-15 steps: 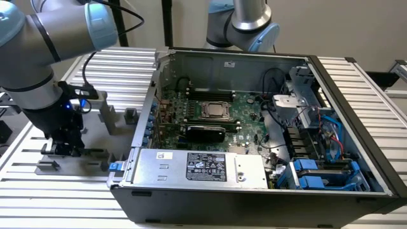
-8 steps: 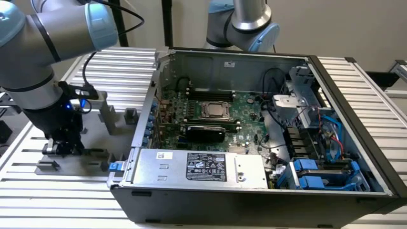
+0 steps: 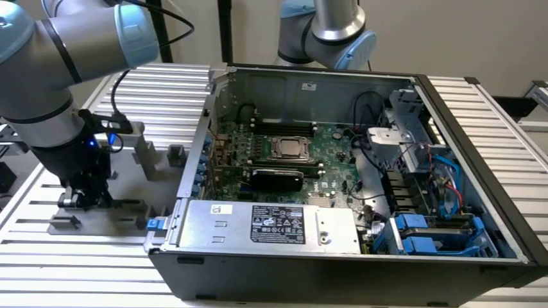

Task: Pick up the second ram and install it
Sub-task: 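Pick up the second ram and move it above second insertion slot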

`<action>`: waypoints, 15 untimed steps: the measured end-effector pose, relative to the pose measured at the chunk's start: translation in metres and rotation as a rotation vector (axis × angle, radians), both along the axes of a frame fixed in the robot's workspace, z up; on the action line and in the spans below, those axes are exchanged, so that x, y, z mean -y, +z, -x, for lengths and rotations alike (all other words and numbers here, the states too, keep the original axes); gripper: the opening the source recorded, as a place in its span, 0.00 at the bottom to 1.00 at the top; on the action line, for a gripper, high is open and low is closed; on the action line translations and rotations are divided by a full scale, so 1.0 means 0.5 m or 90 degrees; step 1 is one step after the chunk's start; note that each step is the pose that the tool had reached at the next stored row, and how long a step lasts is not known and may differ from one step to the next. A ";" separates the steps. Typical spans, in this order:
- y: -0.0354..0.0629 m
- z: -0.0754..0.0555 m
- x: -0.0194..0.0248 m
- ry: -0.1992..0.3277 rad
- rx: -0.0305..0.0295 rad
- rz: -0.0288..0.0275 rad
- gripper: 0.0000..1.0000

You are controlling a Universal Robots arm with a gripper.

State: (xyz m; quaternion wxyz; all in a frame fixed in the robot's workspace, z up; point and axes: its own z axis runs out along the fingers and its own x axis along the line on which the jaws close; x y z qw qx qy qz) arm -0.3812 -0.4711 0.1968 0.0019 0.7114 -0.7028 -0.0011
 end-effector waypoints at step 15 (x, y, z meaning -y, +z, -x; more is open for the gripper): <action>0.000 0.000 0.0000 -0.023 0.0000 0.0000 0.00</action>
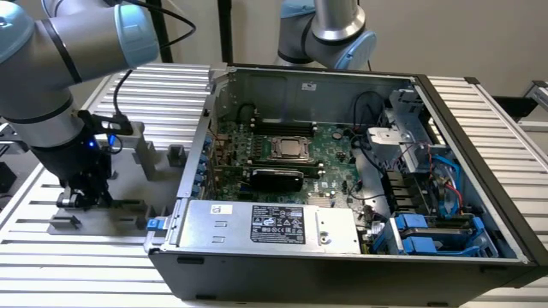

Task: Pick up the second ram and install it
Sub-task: 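Pick up the second ram and move it above second insertion slot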

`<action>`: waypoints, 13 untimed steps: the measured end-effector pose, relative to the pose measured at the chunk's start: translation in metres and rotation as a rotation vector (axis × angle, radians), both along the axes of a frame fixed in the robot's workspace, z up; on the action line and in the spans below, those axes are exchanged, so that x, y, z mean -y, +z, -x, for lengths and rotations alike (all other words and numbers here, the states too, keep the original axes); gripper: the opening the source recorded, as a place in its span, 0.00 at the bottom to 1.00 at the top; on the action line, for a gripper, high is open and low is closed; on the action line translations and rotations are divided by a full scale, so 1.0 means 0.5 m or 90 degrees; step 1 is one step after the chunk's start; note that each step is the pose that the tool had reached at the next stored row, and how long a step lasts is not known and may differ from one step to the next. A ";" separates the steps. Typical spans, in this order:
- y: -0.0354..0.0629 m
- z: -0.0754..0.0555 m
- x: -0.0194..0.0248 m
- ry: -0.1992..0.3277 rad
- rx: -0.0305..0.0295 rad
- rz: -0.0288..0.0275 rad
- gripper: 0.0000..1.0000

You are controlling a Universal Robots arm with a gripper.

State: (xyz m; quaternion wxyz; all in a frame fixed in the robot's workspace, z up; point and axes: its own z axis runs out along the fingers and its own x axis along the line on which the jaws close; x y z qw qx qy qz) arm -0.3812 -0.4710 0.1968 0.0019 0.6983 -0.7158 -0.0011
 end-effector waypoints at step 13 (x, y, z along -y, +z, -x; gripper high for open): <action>0.082 0.000 0.0000 0.000 0.0000 0.0000 0.00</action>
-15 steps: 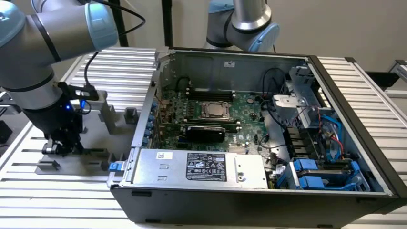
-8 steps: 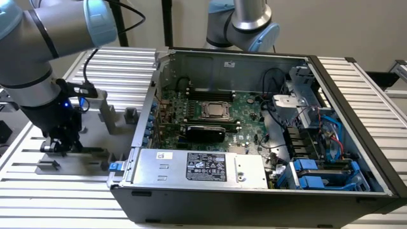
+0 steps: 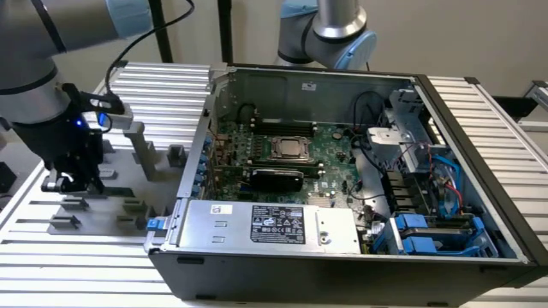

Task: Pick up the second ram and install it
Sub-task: 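Pick up the second ram and move it above second insertion slot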

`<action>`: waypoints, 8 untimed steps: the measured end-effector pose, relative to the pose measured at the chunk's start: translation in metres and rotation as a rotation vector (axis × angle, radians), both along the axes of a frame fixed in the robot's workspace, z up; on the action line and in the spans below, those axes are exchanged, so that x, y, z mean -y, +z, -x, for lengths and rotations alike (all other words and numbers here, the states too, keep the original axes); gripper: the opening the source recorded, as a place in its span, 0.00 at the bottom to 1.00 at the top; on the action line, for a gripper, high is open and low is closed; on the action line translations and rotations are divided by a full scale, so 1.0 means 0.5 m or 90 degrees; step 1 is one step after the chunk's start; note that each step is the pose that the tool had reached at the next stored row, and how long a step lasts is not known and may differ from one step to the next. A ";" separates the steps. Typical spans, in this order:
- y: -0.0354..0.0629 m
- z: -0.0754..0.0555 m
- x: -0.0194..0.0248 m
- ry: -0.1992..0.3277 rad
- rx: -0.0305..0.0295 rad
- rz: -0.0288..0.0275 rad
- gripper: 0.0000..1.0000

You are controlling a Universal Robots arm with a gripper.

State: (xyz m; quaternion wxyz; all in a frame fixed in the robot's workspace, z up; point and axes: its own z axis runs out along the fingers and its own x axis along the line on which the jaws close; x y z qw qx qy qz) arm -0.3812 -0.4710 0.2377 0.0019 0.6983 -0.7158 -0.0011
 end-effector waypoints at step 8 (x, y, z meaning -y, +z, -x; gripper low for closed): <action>0.073 0.000 0.0000 0.000 0.0000 0.0000 0.00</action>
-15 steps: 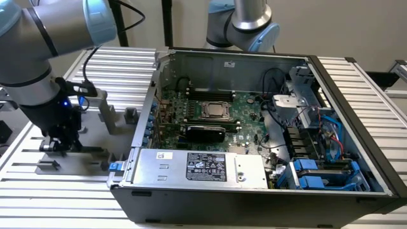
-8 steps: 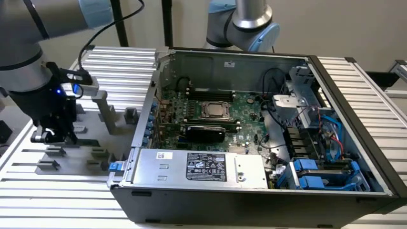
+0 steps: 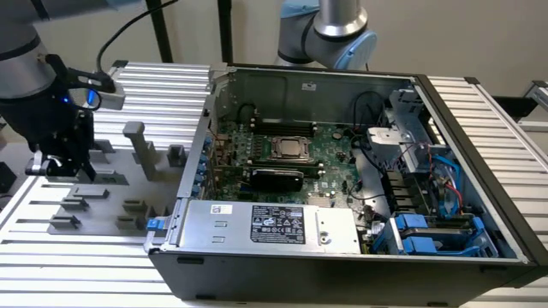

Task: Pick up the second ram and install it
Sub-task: 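Pick up the second ram and move it above second insertion slot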

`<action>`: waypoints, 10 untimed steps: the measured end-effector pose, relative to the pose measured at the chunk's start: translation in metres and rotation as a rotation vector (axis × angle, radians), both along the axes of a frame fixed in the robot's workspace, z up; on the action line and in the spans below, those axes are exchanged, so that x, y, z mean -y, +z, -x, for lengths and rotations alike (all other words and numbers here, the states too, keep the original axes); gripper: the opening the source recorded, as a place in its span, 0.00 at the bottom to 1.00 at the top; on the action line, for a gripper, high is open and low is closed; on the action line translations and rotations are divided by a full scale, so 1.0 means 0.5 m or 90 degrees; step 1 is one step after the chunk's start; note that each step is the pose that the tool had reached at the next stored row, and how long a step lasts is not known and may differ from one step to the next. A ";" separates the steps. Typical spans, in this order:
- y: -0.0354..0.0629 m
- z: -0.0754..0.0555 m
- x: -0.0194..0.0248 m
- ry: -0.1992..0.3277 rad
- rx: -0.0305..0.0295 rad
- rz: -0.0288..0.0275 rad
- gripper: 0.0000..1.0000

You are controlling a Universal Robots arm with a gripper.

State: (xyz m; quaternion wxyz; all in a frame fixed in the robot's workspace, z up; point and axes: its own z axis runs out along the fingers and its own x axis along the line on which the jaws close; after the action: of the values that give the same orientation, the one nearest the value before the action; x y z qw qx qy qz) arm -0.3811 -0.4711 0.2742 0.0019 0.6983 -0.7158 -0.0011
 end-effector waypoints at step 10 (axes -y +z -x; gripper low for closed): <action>0.091 -0.017 0.0000 0.000 0.0000 0.0000 0.00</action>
State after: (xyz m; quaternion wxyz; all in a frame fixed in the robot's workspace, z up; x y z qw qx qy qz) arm -0.3727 -0.4711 0.3196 0.0019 0.6983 -0.7158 -0.0011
